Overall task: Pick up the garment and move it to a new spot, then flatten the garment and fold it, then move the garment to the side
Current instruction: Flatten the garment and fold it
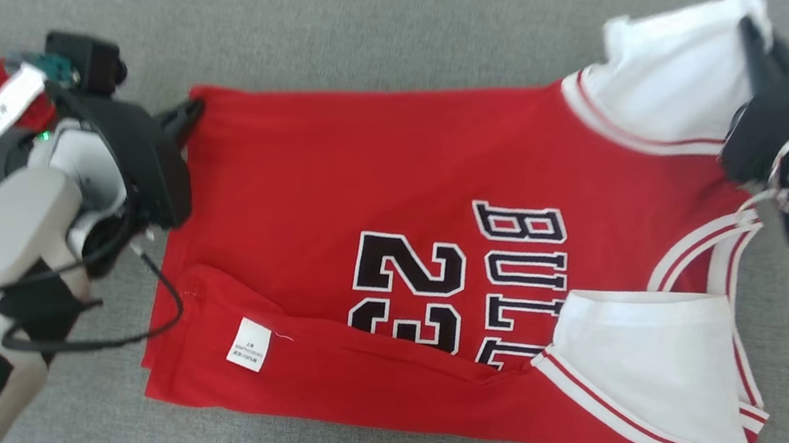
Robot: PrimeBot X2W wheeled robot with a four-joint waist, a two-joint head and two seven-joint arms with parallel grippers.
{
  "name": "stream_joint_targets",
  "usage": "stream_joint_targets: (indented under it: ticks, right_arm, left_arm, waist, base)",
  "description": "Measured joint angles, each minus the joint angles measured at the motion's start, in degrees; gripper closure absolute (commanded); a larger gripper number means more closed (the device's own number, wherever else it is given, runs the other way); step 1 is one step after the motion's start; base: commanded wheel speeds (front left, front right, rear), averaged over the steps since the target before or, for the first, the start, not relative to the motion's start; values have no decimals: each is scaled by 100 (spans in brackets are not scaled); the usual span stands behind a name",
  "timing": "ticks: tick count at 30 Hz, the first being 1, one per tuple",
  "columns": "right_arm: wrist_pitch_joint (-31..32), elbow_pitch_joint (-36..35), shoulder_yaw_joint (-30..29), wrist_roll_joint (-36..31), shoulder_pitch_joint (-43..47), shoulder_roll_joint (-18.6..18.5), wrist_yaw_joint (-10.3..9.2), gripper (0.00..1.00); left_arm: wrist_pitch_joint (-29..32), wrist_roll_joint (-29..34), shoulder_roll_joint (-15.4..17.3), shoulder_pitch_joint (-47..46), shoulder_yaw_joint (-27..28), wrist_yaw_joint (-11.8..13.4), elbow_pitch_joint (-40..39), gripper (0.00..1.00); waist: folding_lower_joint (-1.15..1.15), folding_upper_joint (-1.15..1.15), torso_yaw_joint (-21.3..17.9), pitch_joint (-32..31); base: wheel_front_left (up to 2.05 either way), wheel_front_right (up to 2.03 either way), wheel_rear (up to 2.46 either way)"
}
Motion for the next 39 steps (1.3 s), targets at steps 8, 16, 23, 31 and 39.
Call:
stream_joint_targets:
  ticks: [8,16,23,31,39]
  right_arm:
    - [-588,-583,404,322,903,-66,0,100]
    - [-988,-987,568,721,1890,-371,0,100]
    - [-1083,-1466,742,1031,2514,-420,4,100]
    - [-1177,-1722,730,1360,3158,-568,4,100]
    - [-1221,-2024,775,1529,3576,-611,4,100]
  left_arm:
    - [-296,-57,171,522,-263,0,-51,100]
    - [-567,-192,249,1148,-452,0,-242,100]
    - [-708,-258,287,1568,-601,0,-402,100]
    - [-842,-308,198,1774,-682,0,-408,100]
    - [-1028,-353,210,2113,-655,30,-307,0]
  waist:
    - [-1,-1,-77,-451]
    - [-1,-1,-196,-870]
    - [-1,-1,-345,-1063]
    - [0,-1,-381,-1204]
    - [0,-1,-392,-1356]
  base:
    - [0,0,0]
    - [0,0,0]
    - [0,0,0]
    - [0,0,0]
    - [0,0,0]
